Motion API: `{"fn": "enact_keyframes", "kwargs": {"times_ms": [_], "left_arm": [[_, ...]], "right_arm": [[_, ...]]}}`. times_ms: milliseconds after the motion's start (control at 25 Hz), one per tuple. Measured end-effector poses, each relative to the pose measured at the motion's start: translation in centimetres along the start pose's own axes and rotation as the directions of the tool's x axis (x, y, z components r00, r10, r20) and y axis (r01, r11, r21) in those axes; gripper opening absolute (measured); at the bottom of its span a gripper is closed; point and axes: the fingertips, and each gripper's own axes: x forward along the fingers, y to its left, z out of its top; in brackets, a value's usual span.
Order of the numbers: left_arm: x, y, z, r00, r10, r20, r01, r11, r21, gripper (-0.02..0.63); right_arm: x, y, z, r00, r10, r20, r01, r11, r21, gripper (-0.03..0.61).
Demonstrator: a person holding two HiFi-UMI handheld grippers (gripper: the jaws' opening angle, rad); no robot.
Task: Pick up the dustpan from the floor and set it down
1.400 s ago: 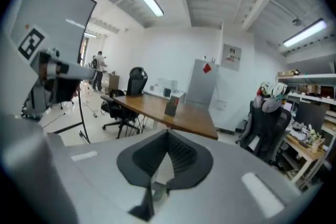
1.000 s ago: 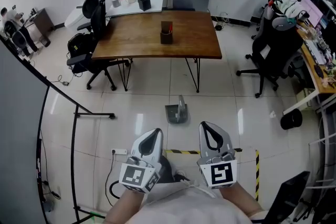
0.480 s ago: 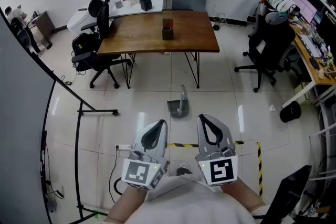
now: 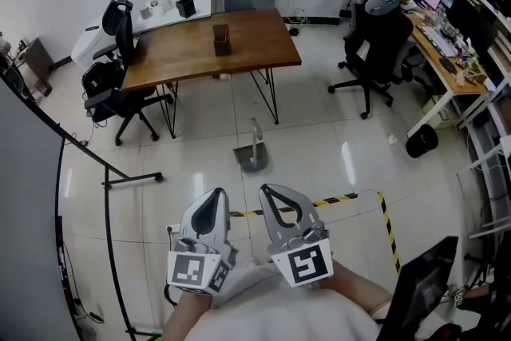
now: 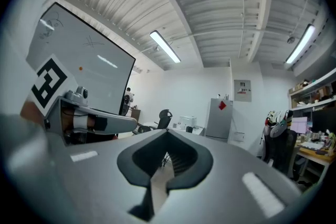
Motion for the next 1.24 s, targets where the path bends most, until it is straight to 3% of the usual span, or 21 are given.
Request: {"fn": "enact_keyframes", "kwargs": {"times_ms": [160, 320, 1240], "left_arm": [[0.2, -1.3, 0.6, 1.0, 0.016, 0.02, -0.017, 1.0, 0.015, 0.014], [0.6, -2.7, 0.8, 0.999, 0.011, 0.03, -0.012, 1.0, 0.028, 0.014], [2.8, -1.5, 0.5, 0.999, -0.026, 0.028, 0.026, 1.0, 0.014, 0.014]], "right_arm": [[-0.4, -0.6, 0.8, 0.999, 0.038, 0.032, -0.038, 0.999, 0.019, 0.002], [-0.6, -2.1, 1.3, 0.997, 0.02, 0.074, -0.023, 0.999, 0.049, 0.002], [1.5, -3.3, 1.3, 0.996, -0.015, 0.091, 0.01, 0.998, 0.058, 0.002]]}}
